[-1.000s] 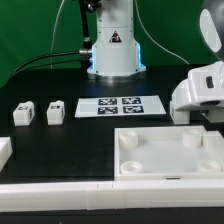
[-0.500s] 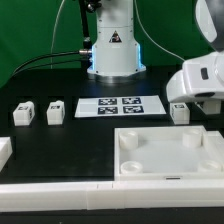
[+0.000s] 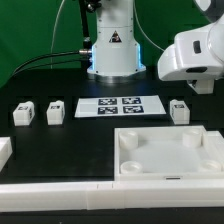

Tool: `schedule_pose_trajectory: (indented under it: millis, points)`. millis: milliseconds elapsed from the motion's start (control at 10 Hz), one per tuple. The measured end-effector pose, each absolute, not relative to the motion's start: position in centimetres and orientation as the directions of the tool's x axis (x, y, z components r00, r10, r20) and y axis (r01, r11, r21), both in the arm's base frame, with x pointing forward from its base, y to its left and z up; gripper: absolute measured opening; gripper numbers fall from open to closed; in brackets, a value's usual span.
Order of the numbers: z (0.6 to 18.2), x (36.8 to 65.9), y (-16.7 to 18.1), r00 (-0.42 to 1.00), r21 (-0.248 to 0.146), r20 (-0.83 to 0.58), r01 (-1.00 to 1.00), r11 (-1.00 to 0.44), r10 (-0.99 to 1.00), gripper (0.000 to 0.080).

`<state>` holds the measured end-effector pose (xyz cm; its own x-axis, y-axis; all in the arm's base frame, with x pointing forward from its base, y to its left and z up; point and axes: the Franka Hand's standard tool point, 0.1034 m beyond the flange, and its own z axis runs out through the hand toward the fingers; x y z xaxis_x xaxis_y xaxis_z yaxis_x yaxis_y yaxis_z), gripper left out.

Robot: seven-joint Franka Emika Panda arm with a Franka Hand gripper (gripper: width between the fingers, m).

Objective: Assemble one leg

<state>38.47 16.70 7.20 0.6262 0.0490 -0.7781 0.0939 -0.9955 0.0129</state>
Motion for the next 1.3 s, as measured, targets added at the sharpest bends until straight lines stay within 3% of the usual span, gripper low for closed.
schedule_pose_trajectory:
  millis: [500,800,1300]
  points:
    - [6.7,40.2,17.5,0.906,-0.024,-0.417,0.072,-0.997,0.075,0.0291]
    - [8.8,42.2,15.9,0.978,-0.051,-0.184,0.09,-0.995,0.098,0.0291]
    - [12.6,50.2,10.9,0.958,-0.064,0.275,0.104,-0.992,0.083,0.0291]
